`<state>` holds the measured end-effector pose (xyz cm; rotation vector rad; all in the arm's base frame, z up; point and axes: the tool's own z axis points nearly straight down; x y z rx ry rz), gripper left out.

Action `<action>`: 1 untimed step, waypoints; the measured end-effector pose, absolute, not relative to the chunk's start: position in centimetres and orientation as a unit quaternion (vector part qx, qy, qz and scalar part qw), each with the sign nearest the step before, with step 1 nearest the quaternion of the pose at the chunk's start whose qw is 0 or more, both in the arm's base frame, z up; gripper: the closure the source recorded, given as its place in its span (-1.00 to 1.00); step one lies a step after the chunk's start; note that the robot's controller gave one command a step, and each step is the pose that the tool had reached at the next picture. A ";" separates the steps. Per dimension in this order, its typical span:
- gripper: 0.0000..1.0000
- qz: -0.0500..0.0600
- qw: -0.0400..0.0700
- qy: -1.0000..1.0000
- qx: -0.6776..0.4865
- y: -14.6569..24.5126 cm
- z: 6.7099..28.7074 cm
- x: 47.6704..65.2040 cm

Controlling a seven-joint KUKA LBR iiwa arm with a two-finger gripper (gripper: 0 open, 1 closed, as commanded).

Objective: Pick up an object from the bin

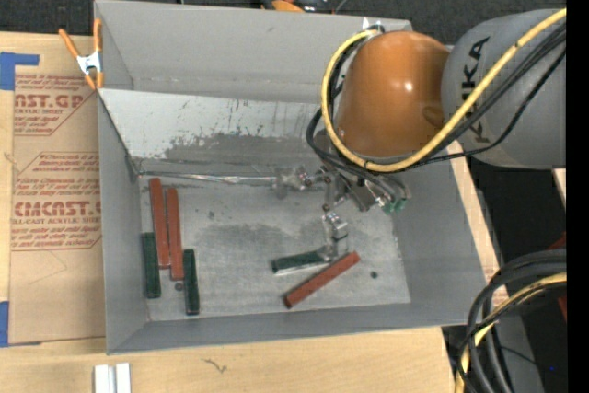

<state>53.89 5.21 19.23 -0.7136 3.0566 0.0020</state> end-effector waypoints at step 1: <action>-1.00 0.001 -0.003 0.969 -0.245 1.4 7.5 53.2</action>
Offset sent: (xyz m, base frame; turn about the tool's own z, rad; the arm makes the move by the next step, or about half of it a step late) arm -0.0045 -0.0384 -0.1118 -0.0384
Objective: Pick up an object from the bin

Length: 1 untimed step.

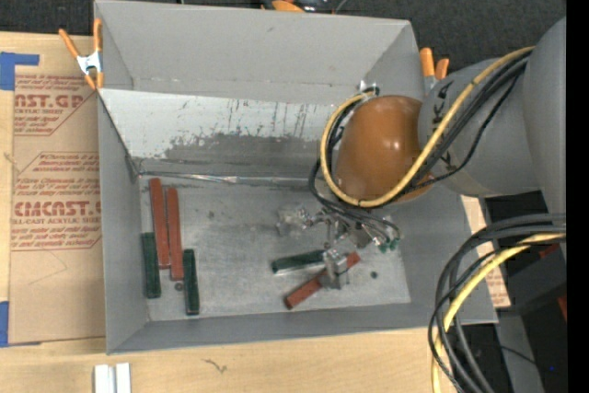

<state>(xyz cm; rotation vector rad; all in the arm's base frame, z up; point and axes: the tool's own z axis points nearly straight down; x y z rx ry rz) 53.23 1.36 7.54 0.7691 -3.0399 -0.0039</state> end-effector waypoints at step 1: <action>1.00 -0.001 -0.001 -0.969 0.246 1.5 8.0 53.5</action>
Offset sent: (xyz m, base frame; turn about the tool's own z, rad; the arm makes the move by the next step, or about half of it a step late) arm 0.0000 0.0000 0.0000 0.0000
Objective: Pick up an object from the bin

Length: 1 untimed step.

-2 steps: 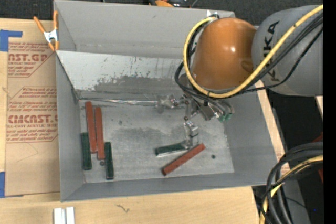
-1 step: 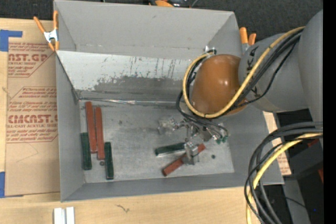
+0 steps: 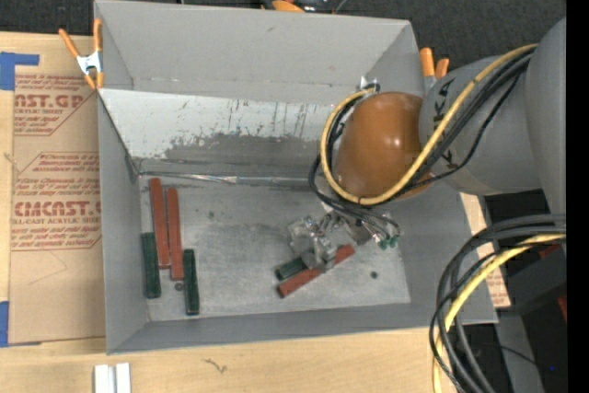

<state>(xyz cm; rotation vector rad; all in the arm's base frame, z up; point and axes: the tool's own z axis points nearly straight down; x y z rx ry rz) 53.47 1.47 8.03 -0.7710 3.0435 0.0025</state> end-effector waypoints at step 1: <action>-1.00 0.001 0.001 0.969 -0.246 1.5 8.0 53.5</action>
Offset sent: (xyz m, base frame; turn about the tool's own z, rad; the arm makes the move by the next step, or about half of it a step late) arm 0.0000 0.0000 0.0000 0.0000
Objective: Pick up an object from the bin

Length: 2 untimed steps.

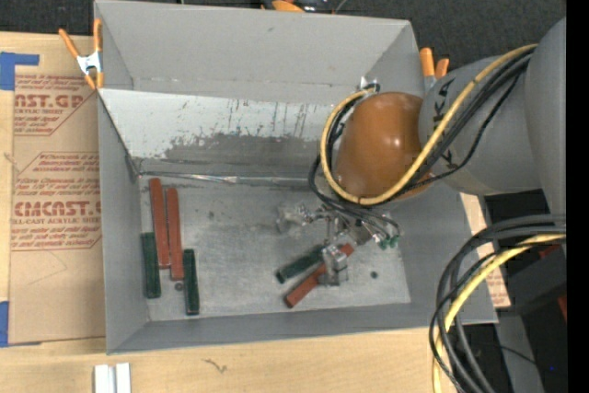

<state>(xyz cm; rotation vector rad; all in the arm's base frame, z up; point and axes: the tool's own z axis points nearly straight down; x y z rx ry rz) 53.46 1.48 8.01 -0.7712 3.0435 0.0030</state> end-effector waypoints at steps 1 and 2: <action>1.00 0.001 0.001 0.969 -0.246 1.5 8.1 53.5; 1.00 -0.001 0.006 0.973 -0.231 1.0 21.9 54.9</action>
Offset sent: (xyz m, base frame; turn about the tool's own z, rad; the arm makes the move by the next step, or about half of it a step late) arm 0.0000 0.0000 0.0000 0.0000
